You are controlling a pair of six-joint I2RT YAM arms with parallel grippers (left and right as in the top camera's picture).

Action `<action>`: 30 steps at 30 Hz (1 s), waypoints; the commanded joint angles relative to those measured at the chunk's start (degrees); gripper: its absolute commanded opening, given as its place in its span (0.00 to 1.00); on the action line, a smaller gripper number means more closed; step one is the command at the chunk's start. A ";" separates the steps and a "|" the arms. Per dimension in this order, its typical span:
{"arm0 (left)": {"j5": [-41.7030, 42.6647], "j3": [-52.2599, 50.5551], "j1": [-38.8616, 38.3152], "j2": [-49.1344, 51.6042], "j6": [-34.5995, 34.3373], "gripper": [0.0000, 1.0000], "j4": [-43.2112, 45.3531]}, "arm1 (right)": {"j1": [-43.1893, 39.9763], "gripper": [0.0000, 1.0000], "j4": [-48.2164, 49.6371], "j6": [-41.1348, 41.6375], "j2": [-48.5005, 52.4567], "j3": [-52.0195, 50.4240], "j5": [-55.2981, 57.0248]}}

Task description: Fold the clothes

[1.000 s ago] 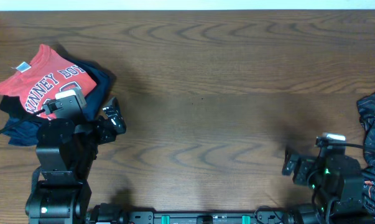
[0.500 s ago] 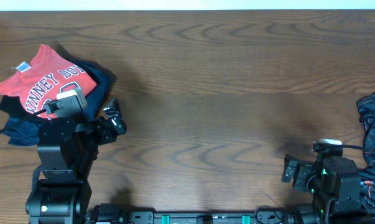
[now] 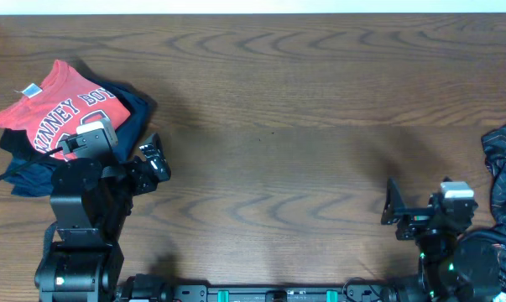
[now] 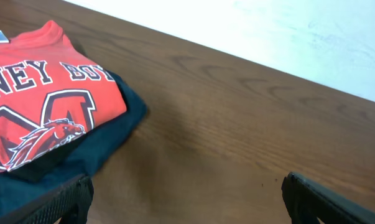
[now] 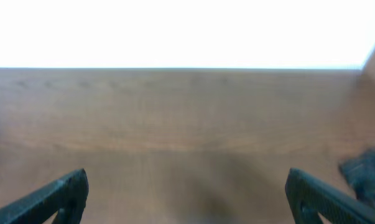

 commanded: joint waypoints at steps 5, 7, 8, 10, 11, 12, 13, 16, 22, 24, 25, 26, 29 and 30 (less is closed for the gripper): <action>-0.61 -0.20 0.04 0.07 -0.11 0.98 -0.09 | -1.36 0.99 13.94 -8.28 -5.03 -9.84 -4.92; -0.61 -0.20 0.04 0.07 -0.13 0.98 -0.09 | -1.40 0.99 18.32 -9.44 -5.03 -12.00 -5.07; -0.59 -0.20 0.04 0.07 -0.11 0.98 -0.09 | -1.44 0.99 20.61 -10.25 -5.03 -13.11 -5.25; -0.61 -0.20 0.04 0.09 -0.13 0.98 -0.09 | -1.66 0.99 26.03 -11.41 -5.03 -15.89 -5.38; -0.61 -0.20 0.04 0.09 -0.11 0.98 -0.09 | -1.88 0.99 28.59 -11.69 -5.03 -17.33 -5.55; -0.61 -0.20 0.04 0.07 -0.13 0.98 -0.09 | -2.19 0.99 31.91 -11.69 -5.03 -19.32 -5.75; -0.61 -0.20 0.04 0.07 -0.13 0.98 -0.09 | -2.43 0.99 34.12 -11.67 -5.03 -20.81 -5.86; -0.61 -0.20 0.04 0.07 -0.13 0.98 -0.09 | -3.32 0.99 40.94 -11.65 -5.03 -26.12 -7.50; -0.61 -0.20 0.04 0.07 -0.13 0.98 -0.09 | -3.65 0.99 29.31 -12.04 -5.07 -26.08 -8.50; -0.61 -0.20 0.04 0.07 -0.11 0.98 -0.09 | -3.63 0.99 27.21 -8.39 -5.03 -26.05 -7.87; -0.61 -0.20 0.04 0.07 -0.11 0.98 -0.09 | -3.65 0.99 27.17 -7.63 -5.05 -26.03 -7.50; -0.61 -0.20 0.04 0.07 -0.11 0.98 -0.09 | -3.65 0.99 27.26 -7.17 -5.05 -26.03 -7.56; -0.61 -0.20 0.04 0.07 -0.13 0.98 -0.09 | -3.65 0.99 27.36 -6.91 -5.05 -26.03 -7.69; -0.61 -0.20 0.04 0.07 -0.13 0.98 -0.09 | -3.65 0.99 27.34 -6.91 -5.03 -26.03 -7.69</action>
